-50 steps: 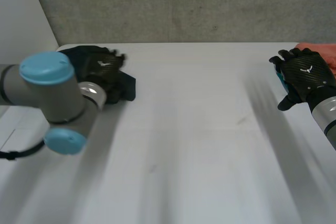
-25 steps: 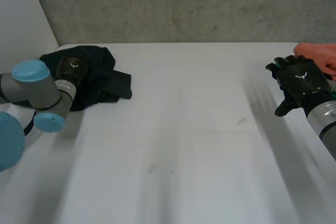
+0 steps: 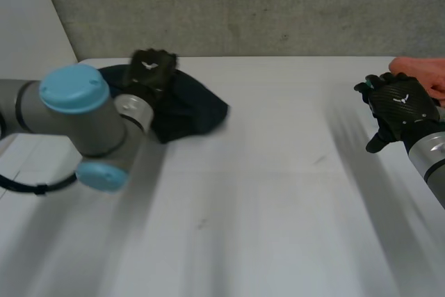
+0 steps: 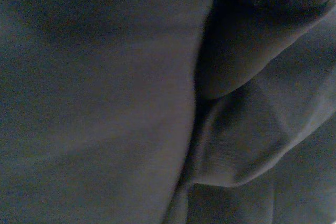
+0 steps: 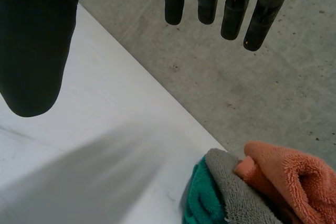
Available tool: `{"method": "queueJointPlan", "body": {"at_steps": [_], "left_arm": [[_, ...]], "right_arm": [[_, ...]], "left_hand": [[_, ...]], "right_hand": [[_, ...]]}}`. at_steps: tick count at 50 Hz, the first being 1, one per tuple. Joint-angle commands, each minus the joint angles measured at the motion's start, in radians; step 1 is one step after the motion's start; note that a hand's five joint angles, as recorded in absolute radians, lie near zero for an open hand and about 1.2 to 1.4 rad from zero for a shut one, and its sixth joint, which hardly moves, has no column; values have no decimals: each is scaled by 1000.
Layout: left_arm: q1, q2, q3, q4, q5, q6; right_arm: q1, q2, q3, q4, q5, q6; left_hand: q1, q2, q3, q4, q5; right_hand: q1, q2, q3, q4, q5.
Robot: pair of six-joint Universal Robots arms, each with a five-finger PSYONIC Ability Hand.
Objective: Fold the laundry.
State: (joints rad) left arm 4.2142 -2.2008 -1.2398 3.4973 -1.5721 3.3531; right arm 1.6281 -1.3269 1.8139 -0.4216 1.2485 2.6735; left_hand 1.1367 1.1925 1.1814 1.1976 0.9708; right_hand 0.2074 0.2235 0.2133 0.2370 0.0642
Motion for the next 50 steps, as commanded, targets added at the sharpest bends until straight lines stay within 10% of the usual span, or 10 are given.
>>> {"method": "queueJointPlan", "body": {"at_steps": [1, 5, 11, 14, 36, 50], "left_arm": [[-295, 62, -98, -92, 4, -204], [-355, 35, -92, -98, 1, -262], [-367, 18, -89, -115, 4, -279], [-361, 44, -93, -141, -2, -273], [79, 311, -242, -218, 127, -182], [181, 311, -286, -208, 145, -181]], "right_arm": [[-4, -6, -5, 3, -1, 0], [-2, -8, -4, 3, -3, 0], [-1, -11, -2, 3, -3, 3], [-1, -12, 1, 4, -6, 6], [260, -241, -4, 334, -15, 8], [542, -122, -88, 307, -26, -69]], "left_hand": [[260, 204, 215, 199, 251], [257, 201, 212, 196, 248], [-710, -766, -755, -771, -719], [-826, -882, -871, -887, -835], [-876, -932, -921, -937, -885], [-867, -923, -912, -928, -876]], "right_hand": [[-33, -49, -39, -62, -64], [-33, -49, -39, -62, -64], [-33, -49, -39, -62, -64], [-33, -49, -39, -62, -64], [-33, -49, -39, -62, -64], [-33, -49, -39, -62, -64]]}}
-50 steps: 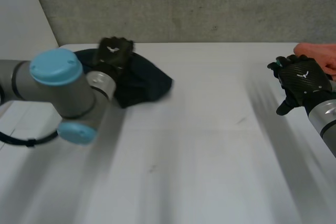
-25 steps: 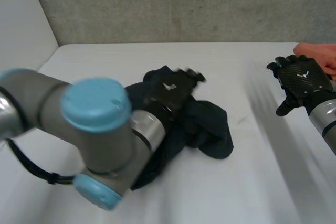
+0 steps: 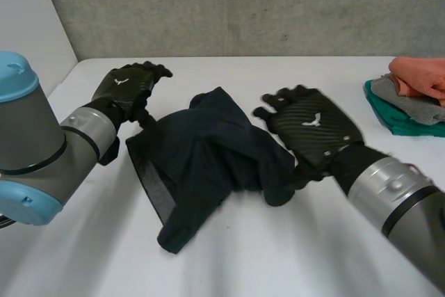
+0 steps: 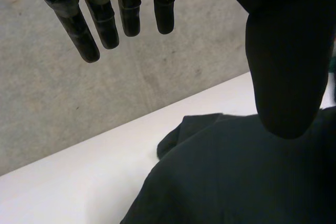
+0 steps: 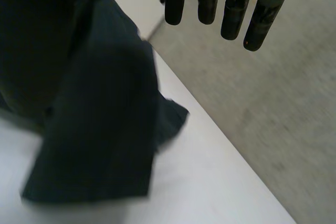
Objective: Fold the laundry.
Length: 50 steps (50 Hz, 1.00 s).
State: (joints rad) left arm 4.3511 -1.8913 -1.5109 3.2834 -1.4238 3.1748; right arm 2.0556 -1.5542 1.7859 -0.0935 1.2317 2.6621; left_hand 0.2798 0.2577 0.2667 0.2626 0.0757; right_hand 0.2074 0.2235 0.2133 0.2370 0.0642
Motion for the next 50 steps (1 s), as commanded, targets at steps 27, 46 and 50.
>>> {"method": "queueJointPlan", "body": {"at_steps": [27, 46, 50], "left_arm": [[76, 5, -69, 25, -10, -4], [74, 8, -100, 58, -10, -4], [76, 11, -101, 58, -10, -4]], "right_arm": [[345, 387, -183, 142, 28, -205], [350, 545, -211, 51, 17, -163], [350, 571, -243, 38, 17, -163]], "left_hand": [[-11, 12, 3, 7, 19], [-11, 12, 3, 7, 19], [-11, 12, 3, 7, 19]], "right_hand": [[-31, -48, -37, -61, -63], [364, 348, 359, 335, 333], [684, 668, 678, 654, 653]]}}
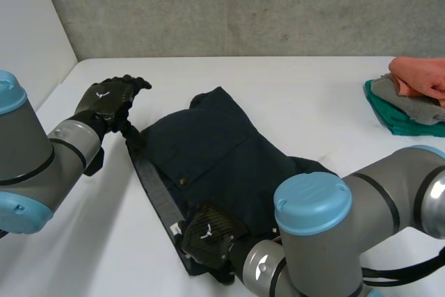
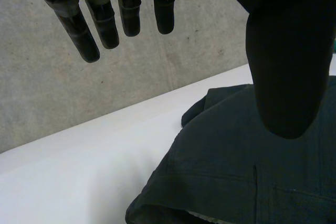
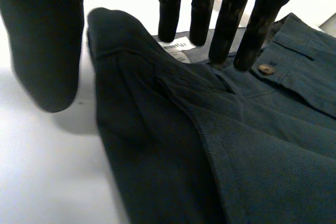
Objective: Fold the laundry.
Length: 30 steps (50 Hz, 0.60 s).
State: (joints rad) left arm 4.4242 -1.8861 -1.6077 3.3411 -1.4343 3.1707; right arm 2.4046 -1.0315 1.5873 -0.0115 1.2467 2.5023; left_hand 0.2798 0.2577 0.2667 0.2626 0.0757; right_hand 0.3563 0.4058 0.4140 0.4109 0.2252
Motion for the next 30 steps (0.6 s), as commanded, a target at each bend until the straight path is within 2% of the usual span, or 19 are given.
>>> {"method": "queueJointPlan", "body": {"at_steps": [1, 3, 13, 19, 20, 25, 30], "left_arm": [[3, 5, -5, 0, 0, 0], [3, 5, -5, 0, 0, 0], [4, 31, -3, 0, -5, 0], [61, 111, -3, 1, -6, 0], [79, 134, -3, 3, -6, -2], [147, 222, -8, 24, -26, -12], [210, 306, -27, 98, -112, -24]], "right_arm": [[2, 53, -52, -44, 2, -2], [4, 60, -76, -50, 2, 7], [27, 4, -263, -76, 5, 62], [13, -61, -506, -145, 8, 257], [10, -65, -571, -184, 20, 324], [-45, -104, -688, -289, 108, 449], [-128, -148, -698, -357, 210, 517]], "left_hand": [[-11, 12, 3, 7, 19], [-11, 12, 3, 7, 19], [-13, 9, 0, 4, 16], [-11, 12, 3, 7, 19], [-11, 12, 3, 7, 19], [-13, 9, 0, 4, 16], [-28, -6, -15, -11, 2]], "right_hand": [[661, 612, 603, 606, 618], [1038, 988, 980, 983, 995], [1040, 990, 982, 985, 997], [1040, 990, 982, 985, 997], [1040, 990, 982, 985, 997], [1040, 990, 982, 985, 997], [1040, 990, 982, 985, 997]]}}
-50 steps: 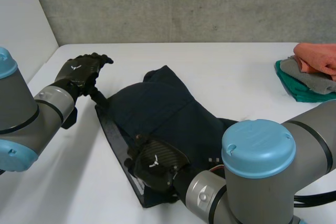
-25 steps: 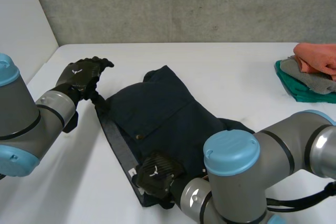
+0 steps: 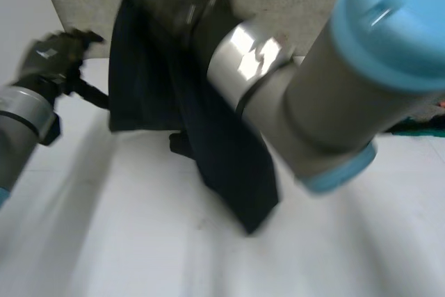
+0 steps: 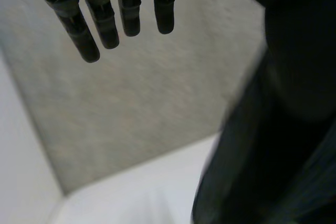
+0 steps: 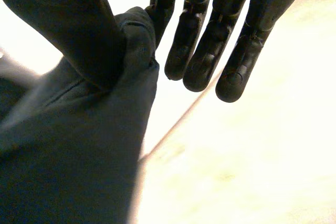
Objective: Fold the laundry.
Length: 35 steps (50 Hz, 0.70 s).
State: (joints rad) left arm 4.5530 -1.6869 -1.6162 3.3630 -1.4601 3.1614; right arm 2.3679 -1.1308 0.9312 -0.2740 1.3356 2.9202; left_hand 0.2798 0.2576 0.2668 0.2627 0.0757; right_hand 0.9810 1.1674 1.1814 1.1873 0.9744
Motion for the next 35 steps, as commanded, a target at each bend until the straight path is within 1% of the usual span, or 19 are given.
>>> {"method": "queueJointPlan", "body": {"at_steps": [1, 2, 4, 6, 7, 9, 12, 14, 15, 19, 23, 24, 27, 28, 34, 35], "left_arm": [[86, 116, -24, 91, -97, -18], [90, 124, -27, 107, -107, -21], [103, 147, -42, 151, -130, -29], [110, 159, -51, 173, -137, -32], [115, 164, -59, 186, -134, -31], [115, 165, -70, 202, -129, -28], [106, 165, -77, 204, -128, -28], [104, 162, -85, 202, -126, -26], [101, 161, -87, 202, -126, -26], [64, 148, -105, 202, -121, -21], [-14, 113, -111, 199, -95, -12], [-49, 98, -113, 194, -82, -9], [-97, 81, -116, 179, -69, 0], [-123, 72, -116, 164, -66, 11], [-190, 12, -113, 107, -65, 74], [-213, -3, -111, 101, -66, 92]], "right_arm": [[-99, -50, -35, -96, 134, 99], [-108, -52, -28, -96, 148, 99], [-130, -58, 9, -93, 204, 94], [-156, -61, 46, -90, 249, 88], [-189, -61, 81, -77, 282, 76], [-225, -57, 119, -59, 301, 56], [-283, -47, 201, -11, 306, 27], [-309, -44, 251, 9, 306, 24], [-338, -38, 308, 24, 304, 24], [-419, -21, 450, 38, 290, 22], [-478, -20, 564, 38, 251, 22], [-487, -20, 583, 38, 240, 22], [-522, -21, 632, 38, 212, 20], [-553, -26, 662, 38, 197, 17], [-642, -58, 719, 62, 149, 5], [-654, -67, 721, 73, 142, 2]], "left_hand": [[-31, -9, -18, -14, -2], [-31, -9, -18, -14, -2], [-34, -12, -21, -17, -4], [-31, -9, -18, -14, -2], [-28, -6, -15, -11, 1], [-25, -3, -12, -8, 4], [-25, -3, -12, -8, 4], [-22, 0, -9, -5, 7], [-22, 0, -9, -5, 7], [-19, 3, -6, -2, 10], [-11, 12, 2, 7, 19], [-2, 20, 11, 15, 28], [-2, 21, 11, 15, 28], [-2, 21, 11, 15, 28], [1, 23, 14, 18, 31], [1, 23, 14, 18, 31]], "right_hand": [[415, 229, 215, 209, 247], [415, 229, 215, 209, 247], [415, 229, 215, 209, 247], [415, 229, 215, 209, 247], [415, 229, 215, 209, 247], [415, 229, 215, 209, 247], [415, 229, 215, 209, 247], [415, 229, 215, 209, 247], [415, 229, 215, 209, 247], [415, 229, 215, 209, 247], [415, 229, 215, 209, 247], [415, 229, 215, 209, 247], [415, 229, 215, 209, 247], [415, 229, 215, 209, 247], [415, 229, 215, 209, 247], [288, 102, 88, 82, 120]]}}
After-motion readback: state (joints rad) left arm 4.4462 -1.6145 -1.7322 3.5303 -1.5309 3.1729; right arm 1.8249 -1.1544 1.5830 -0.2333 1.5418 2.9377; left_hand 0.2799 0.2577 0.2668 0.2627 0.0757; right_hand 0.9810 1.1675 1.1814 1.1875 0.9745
